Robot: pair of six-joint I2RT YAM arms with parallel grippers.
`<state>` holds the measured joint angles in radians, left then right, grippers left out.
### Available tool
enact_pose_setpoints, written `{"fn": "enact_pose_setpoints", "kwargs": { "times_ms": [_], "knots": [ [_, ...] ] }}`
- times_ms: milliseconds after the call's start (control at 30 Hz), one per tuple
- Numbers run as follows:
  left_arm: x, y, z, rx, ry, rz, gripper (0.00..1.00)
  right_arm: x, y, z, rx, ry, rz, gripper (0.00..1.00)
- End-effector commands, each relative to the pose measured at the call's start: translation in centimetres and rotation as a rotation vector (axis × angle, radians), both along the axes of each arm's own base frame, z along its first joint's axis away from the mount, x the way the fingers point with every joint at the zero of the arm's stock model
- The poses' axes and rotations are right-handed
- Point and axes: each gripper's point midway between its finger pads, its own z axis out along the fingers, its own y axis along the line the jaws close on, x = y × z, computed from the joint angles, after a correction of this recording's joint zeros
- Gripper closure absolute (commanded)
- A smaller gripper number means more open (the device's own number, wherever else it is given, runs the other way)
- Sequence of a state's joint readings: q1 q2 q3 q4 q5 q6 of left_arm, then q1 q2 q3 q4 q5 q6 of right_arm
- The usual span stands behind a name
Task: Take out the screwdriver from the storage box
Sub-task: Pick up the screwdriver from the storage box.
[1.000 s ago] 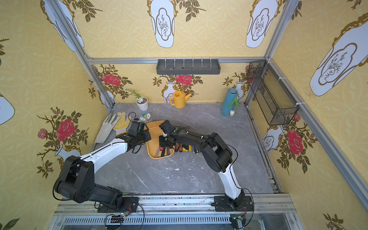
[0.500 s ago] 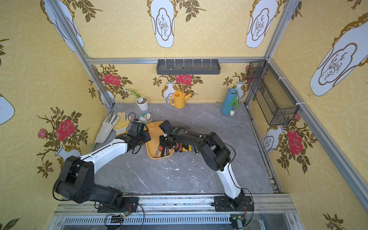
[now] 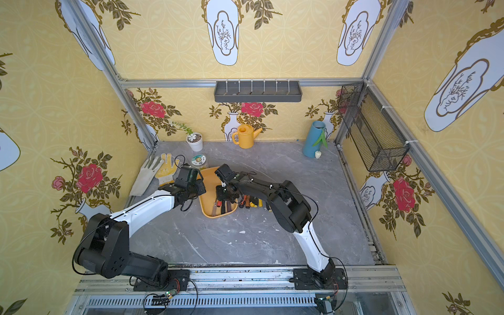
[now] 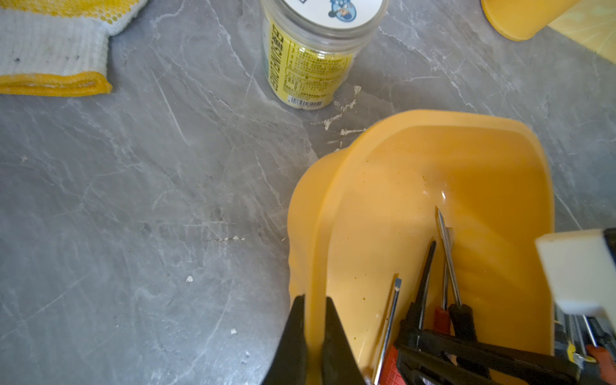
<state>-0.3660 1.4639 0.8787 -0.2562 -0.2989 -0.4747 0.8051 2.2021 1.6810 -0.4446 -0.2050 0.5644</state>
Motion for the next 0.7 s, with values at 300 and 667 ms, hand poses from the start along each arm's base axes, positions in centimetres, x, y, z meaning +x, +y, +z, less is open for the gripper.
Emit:
{"fn": "enact_pose_setpoints", "kwargs": {
  "times_ms": [300,667],
  "knots": [
    [1.0,-1.2,0.9,-0.059,-0.050,-0.020,1.00,-1.6,0.8,-1.0,-0.053,0.021,0.098,0.72],
    [0.7,-0.9,0.3,-0.048,-0.036,-0.013,1.00,-1.5,0.6,0.9,-0.031,-0.051,0.106,0.67]
  ]
}}
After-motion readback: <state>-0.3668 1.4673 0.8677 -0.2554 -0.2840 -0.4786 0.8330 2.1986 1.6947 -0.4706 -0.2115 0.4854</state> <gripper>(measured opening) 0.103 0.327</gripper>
